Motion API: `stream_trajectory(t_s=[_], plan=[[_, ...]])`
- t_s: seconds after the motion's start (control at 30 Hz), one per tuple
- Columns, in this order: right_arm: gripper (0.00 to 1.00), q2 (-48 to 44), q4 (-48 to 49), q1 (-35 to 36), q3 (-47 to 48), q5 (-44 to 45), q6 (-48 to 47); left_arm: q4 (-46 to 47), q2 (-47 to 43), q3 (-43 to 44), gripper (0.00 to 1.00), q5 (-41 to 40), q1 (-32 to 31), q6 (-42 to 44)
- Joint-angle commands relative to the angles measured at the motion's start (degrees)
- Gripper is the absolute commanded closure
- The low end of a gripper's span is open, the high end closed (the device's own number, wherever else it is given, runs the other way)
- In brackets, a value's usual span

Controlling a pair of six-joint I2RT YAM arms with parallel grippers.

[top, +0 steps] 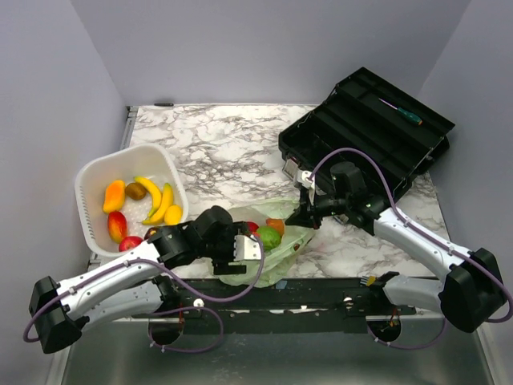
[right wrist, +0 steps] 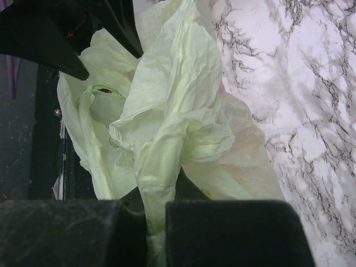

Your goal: Place the fake fruits into the plastic bag and tie a complex knot

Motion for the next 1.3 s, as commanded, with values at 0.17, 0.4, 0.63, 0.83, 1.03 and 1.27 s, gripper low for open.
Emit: stream_trajectory(t_s=[0.17,0.4,0.63,0.83,1.03,1.27], plan=[[0.99,-1.4,-0.4,0.6,-0.6,1.9,-1.1,-2.1,8.3,5.0,0.45,10.0,4.5,-6.9],[0.99,-2.7,-0.9,0.7,-1.4,2.7,-1.1,1.9,16.0,4.1,0.47,4.9,3.9,-11.7],[0.99,-2.6,-1.0,0.6,-1.3,3.3,-1.2,4.8,22.9,4.7,0.47,1.9,3.2,-14.5],[0.99,-2.4,-1.0,0.6,-1.0,4.5,0.2,0.4,20.9,7.5,0.82,2.6,4.8,-14.2],[0.99,-3.1,1.1,0.5,0.7,9.5,5.4,-7.9,10.1,17.7,1.00,3.4,14.1,-15.5],[0.99,-5.8,5.8,0.2,7.9,21.9,13.9,3.0,-2.0,23.7,1.00,1.9,25.9,-11.8]])
